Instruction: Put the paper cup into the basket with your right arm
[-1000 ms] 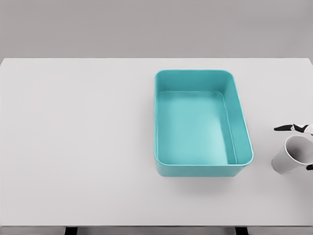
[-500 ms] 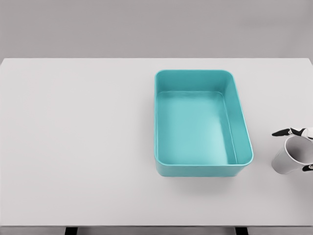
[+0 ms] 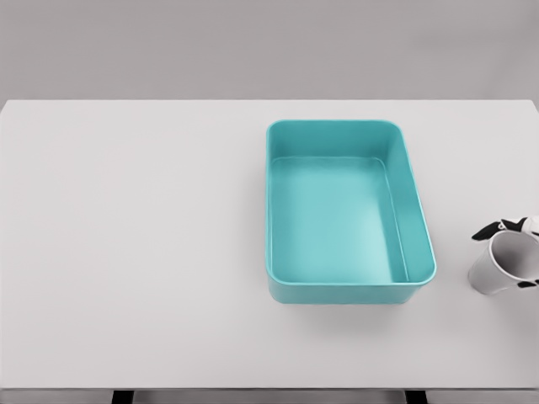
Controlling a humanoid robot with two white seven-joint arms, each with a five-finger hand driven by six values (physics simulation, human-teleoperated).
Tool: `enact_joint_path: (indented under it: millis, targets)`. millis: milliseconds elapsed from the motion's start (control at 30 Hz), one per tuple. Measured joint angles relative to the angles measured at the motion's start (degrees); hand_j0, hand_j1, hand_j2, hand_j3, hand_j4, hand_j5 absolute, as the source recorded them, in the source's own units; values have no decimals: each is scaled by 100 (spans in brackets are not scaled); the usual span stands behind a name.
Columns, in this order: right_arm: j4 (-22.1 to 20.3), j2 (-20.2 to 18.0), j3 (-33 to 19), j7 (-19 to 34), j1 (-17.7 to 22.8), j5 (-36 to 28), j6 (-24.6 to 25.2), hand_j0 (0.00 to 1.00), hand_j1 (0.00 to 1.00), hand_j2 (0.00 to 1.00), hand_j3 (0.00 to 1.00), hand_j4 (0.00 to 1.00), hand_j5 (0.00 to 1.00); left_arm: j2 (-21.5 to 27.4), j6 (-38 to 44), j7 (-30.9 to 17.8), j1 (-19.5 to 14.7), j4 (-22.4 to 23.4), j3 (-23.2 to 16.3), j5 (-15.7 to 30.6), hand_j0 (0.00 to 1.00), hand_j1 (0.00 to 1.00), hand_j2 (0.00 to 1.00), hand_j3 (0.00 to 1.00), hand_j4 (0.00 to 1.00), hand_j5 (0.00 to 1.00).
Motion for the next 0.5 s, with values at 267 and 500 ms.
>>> enact_joint_path:
  millis: [267, 500]
  targets:
    - [10, 104, -355, -1, 0, -36, 1, 71, 71, 71, 71, 71, 71, 0, 0, 0, 0, 0, 0, 0, 100, 100, 100, 100, 100, 100]
    - [8, 317, -805, 0, 0, -51, 0, 68, 68, 68, 68, 68, 68, 0, 0, 0, 0, 0, 0, 0, 100, 100, 100, 100, 100, 100]
